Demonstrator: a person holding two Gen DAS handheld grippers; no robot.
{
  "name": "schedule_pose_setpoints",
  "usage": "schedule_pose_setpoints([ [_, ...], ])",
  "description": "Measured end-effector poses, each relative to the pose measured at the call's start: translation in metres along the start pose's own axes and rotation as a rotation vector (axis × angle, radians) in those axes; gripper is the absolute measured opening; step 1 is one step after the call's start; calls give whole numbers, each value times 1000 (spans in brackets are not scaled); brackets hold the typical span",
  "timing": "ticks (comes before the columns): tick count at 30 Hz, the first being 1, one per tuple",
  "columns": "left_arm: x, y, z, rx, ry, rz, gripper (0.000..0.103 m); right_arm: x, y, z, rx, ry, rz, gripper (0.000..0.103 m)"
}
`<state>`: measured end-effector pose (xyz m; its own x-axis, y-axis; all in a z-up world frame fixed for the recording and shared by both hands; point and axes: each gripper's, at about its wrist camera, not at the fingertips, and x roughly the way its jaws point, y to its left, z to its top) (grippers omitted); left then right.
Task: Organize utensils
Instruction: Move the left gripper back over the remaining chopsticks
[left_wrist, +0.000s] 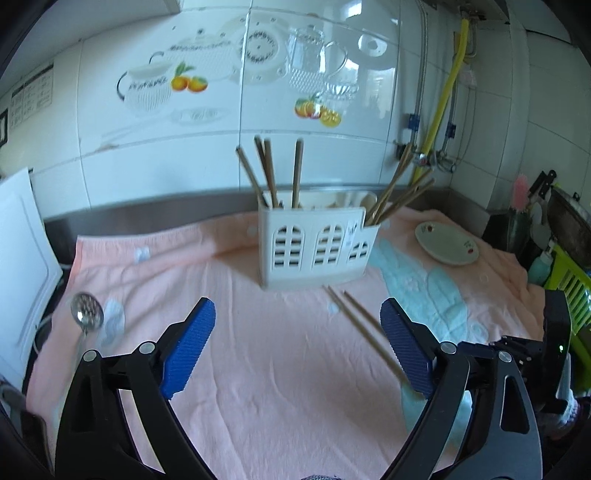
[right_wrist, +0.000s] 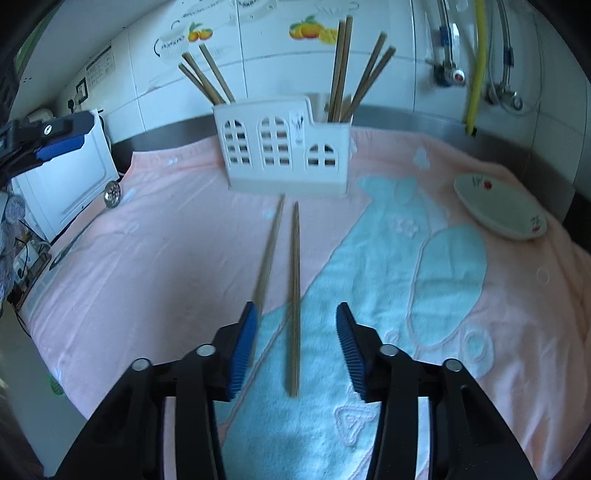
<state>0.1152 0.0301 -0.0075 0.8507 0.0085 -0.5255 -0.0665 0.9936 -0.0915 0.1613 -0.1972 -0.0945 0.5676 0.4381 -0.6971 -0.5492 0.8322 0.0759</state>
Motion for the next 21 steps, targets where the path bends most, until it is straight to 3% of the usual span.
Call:
schedule_pose_setpoints([
  [11,8,13,-36,-65,54,36,90,30,3,-10,-5,58,17,23],
  [21,12,15,-51,-92,80,34,90,48,0,-7,0,87,7,16],
])
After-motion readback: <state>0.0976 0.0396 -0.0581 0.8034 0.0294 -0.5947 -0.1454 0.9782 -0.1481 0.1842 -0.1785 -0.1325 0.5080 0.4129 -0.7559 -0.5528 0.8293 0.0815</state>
